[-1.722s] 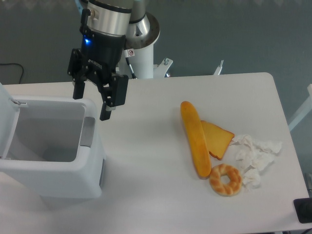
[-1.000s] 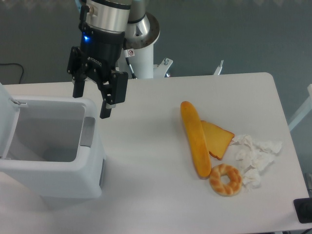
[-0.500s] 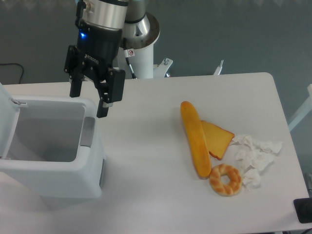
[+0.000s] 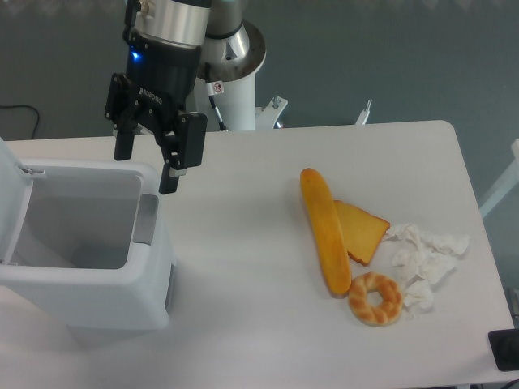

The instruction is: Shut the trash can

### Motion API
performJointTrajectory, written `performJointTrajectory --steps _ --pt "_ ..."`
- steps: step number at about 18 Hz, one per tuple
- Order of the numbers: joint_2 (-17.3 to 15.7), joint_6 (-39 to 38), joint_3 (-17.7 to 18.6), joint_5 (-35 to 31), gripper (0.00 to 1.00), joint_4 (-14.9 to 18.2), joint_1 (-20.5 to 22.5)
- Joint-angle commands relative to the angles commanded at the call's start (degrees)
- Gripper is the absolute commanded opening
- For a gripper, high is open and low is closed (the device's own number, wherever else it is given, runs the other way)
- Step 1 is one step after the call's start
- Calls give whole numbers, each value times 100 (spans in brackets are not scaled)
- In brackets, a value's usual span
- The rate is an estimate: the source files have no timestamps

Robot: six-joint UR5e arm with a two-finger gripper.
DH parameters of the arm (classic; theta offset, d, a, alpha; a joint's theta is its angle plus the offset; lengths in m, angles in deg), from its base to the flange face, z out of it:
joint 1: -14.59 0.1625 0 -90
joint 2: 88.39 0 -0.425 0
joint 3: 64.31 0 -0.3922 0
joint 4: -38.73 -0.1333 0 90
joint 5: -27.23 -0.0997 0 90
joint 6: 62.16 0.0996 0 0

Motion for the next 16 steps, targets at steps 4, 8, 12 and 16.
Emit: performJointTrajectory --steps 4,8,12,16 --pt "-9 0 26 17 100 0 -97" --pt "0 -202 35 158 100 0 -141" --pt "-26 -333 53 281 100 0 -132" --pt "-53 -756 53 272 100 -88 -97"
